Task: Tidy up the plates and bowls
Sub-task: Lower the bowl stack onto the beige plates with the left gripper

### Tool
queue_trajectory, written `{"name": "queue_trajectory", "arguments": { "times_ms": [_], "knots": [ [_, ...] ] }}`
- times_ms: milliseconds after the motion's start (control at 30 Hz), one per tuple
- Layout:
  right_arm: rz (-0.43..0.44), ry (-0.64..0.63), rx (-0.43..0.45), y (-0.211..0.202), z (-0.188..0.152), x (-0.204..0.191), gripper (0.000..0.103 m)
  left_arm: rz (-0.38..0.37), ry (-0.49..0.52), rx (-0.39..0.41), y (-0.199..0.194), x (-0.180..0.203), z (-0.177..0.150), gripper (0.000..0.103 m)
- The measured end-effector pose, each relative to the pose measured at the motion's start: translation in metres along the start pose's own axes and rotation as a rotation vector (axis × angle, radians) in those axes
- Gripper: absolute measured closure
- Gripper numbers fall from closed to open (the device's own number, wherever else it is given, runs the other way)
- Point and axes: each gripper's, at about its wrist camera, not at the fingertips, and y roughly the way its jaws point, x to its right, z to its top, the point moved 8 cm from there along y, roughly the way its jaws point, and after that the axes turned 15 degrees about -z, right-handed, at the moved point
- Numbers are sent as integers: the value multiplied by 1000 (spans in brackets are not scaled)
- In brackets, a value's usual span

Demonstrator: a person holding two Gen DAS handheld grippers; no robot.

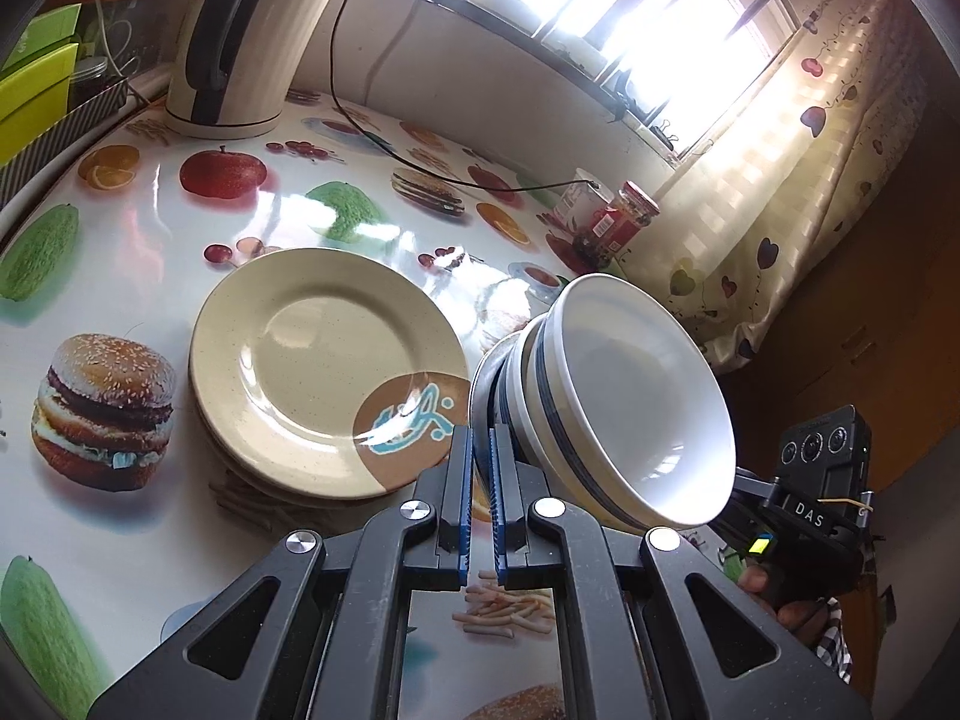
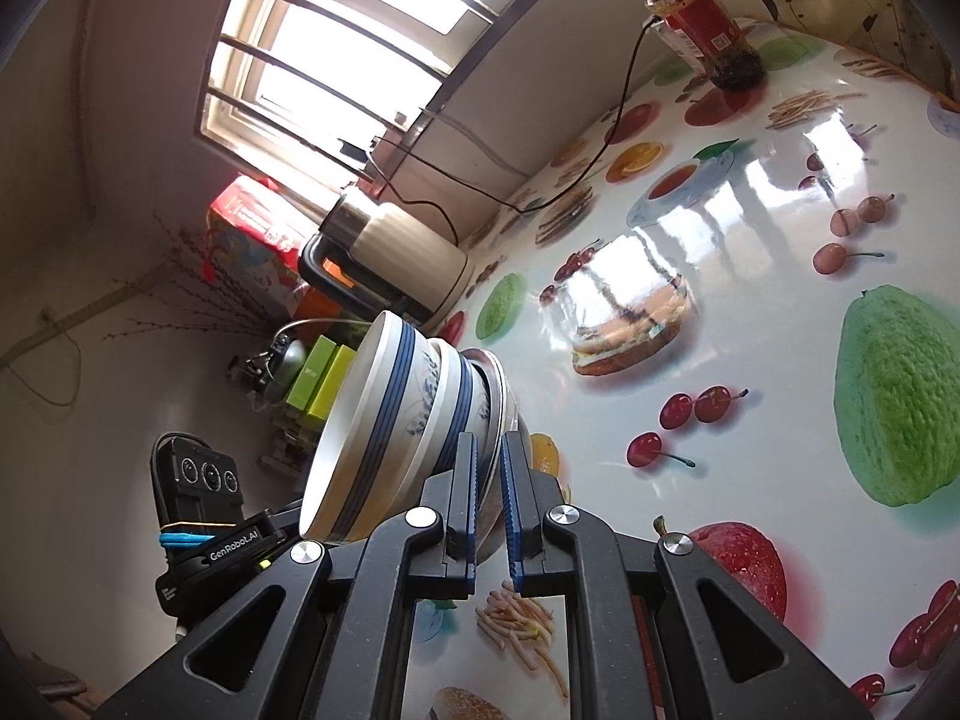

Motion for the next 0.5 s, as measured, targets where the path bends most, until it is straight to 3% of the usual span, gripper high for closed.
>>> {"name": "queue_trajectory", "arguments": {
  "times_ms": [433, 500],
  "knots": [
    [11, -33, -37, 29, 5, -21, 93, 28, -34, 29, -11, -29, 11, 99],
    [17, -37, -38, 31, 7, -24, 93, 11, -45, 43, -14, -30, 14, 103]
  ]
}}
